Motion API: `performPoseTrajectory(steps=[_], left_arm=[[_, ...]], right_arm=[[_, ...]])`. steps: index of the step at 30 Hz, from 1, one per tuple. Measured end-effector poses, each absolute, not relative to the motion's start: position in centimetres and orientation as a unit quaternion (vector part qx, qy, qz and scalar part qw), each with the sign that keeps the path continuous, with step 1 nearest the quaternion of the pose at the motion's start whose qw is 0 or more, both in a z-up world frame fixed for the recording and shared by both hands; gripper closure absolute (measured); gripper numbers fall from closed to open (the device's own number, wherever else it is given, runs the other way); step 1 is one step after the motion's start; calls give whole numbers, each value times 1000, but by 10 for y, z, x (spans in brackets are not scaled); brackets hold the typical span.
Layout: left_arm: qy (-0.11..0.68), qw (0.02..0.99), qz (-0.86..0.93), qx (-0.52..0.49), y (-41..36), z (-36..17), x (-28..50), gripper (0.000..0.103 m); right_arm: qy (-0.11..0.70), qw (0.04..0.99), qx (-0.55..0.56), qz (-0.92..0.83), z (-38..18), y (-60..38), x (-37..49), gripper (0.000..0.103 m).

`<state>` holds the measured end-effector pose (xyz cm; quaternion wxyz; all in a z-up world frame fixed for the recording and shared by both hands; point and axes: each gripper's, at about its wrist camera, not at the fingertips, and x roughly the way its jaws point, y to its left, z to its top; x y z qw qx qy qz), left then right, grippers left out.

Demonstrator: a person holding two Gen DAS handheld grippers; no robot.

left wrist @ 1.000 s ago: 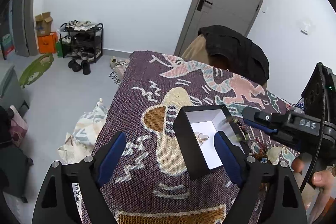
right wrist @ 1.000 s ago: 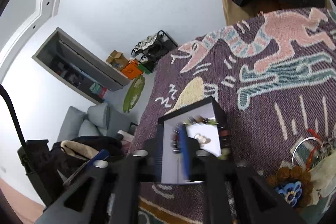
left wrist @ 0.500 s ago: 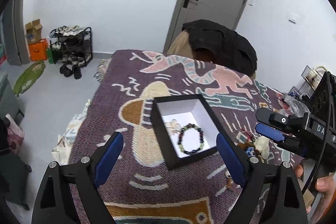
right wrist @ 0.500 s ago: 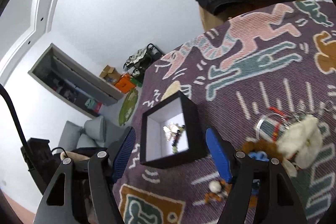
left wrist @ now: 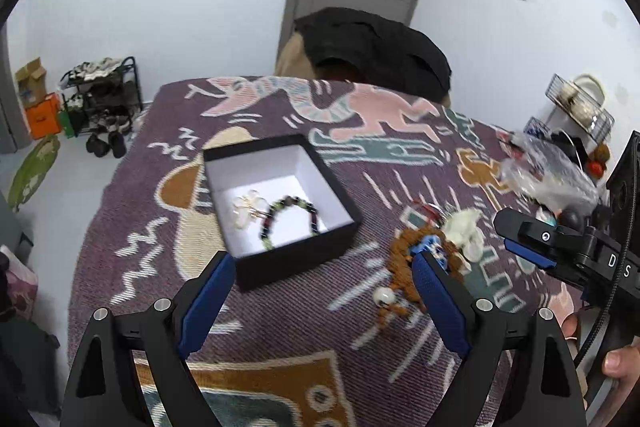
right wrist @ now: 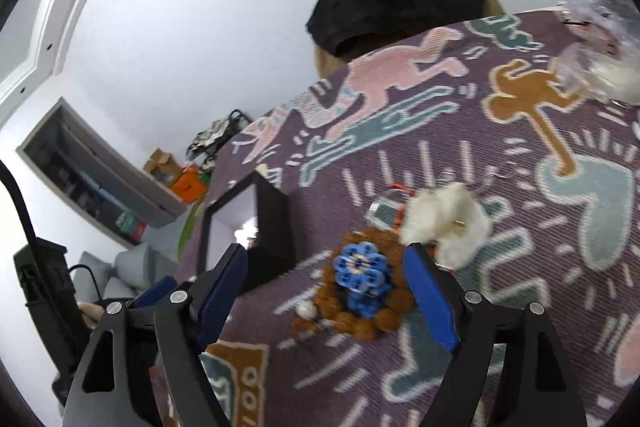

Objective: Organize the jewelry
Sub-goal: 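Move both tools back over the remaining jewelry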

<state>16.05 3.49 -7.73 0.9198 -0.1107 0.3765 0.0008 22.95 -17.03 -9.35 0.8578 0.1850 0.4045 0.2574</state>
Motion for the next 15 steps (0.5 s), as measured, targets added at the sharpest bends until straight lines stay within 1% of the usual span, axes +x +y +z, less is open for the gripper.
performPoseTrajectory(steps=[13,15], left_arm=[[393,915,-31,-82,-8,-91,159,13],[394,915,-32,-81,-11,-93,160,15]], right_arm=[[404,865,203,217,-106,-227,217,22],[403,865,207,215,-108,-235,217,22]])
